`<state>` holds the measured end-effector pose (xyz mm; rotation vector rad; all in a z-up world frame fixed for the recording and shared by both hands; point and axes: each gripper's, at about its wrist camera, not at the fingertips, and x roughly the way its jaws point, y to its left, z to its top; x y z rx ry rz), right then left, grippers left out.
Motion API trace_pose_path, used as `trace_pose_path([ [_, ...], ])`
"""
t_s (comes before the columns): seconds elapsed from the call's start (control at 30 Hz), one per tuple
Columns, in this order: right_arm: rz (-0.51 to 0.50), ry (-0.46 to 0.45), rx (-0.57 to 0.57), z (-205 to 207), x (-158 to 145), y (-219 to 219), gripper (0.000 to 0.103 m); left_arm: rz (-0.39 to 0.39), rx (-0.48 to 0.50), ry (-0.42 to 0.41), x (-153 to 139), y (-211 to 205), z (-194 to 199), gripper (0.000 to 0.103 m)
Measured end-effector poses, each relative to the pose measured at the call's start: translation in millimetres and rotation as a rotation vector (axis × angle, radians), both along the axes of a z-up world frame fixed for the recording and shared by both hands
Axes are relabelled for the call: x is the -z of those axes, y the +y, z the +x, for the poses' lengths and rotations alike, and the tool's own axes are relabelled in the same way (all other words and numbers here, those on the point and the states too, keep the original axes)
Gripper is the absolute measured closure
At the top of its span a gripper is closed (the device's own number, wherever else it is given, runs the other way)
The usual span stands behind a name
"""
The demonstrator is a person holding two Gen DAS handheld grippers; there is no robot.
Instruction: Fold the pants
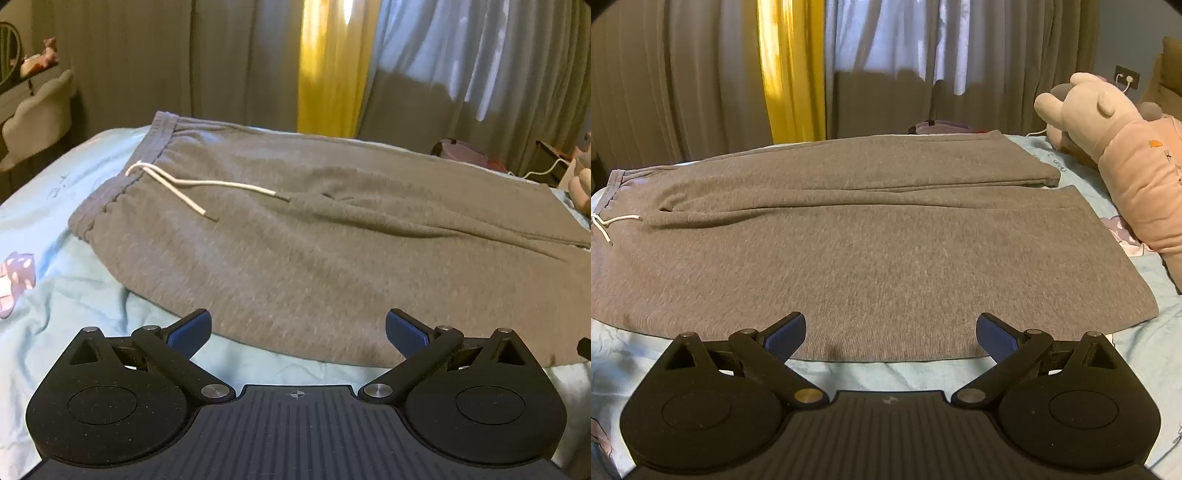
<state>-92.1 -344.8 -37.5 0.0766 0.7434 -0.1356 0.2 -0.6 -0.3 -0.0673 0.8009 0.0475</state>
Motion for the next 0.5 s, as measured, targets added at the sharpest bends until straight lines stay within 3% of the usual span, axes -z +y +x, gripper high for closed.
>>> trace_pose_path([
  [0.5, 0.006, -0.003, 0.0, -0.2, -1.0, -0.3, 0.004, -0.004, -0.008, 0.008, 3.1, 1.6, -0.3, 0.0],
])
